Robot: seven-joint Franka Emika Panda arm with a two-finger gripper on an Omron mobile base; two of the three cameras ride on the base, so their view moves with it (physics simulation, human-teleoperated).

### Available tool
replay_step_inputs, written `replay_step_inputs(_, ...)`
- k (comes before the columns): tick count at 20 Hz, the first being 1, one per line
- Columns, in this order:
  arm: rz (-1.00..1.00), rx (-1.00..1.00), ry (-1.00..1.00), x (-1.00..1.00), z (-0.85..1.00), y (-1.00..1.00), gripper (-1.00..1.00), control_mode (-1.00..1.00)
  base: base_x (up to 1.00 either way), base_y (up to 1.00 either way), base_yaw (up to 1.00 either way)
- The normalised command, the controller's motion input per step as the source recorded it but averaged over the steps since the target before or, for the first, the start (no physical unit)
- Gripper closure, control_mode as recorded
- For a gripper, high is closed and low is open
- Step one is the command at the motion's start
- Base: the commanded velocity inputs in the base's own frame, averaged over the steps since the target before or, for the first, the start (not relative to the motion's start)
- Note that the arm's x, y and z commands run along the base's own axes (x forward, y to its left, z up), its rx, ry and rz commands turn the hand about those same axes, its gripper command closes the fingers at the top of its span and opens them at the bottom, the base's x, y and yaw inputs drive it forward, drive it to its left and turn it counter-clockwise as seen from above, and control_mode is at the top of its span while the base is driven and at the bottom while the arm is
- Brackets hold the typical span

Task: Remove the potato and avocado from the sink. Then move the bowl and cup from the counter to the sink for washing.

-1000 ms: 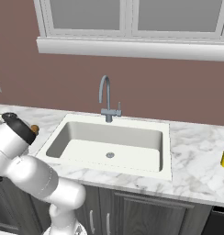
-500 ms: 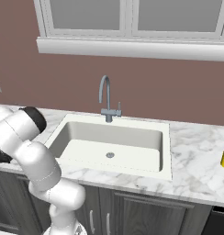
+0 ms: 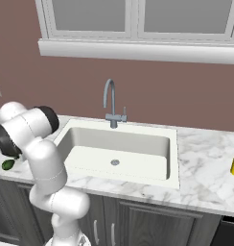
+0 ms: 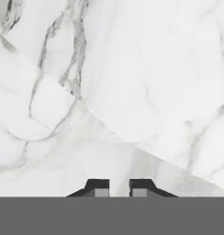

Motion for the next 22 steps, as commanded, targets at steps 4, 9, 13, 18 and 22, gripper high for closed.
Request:
replay_step_inputs(4,0.00,-0.09,0.00,-0.02,0.15,0.00,1.00,-1.00,0.00,0.00,0.00)
replay_step_inputs(9,0.00,-0.05,0.00,-0.06,0.28,0.00,1.00,-1.00,0.00,0.00,0.00)
replay_step_inputs(13,0.00,-0.03,0.01,-0.09,0.31,-0.01,1.00,-1.00,0.00,0.00,0.00)
replay_step_inputs(18,0.00,-0.02,0.02,-0.03,0.31,-0.06,1.00,-1.00,0.00,0.00,0.00)
replay_step_inputs(22,0.00,-0.01,0.03,0.00,0.30,-0.02,1.00,-1.00,0.00,0.00,0.00)
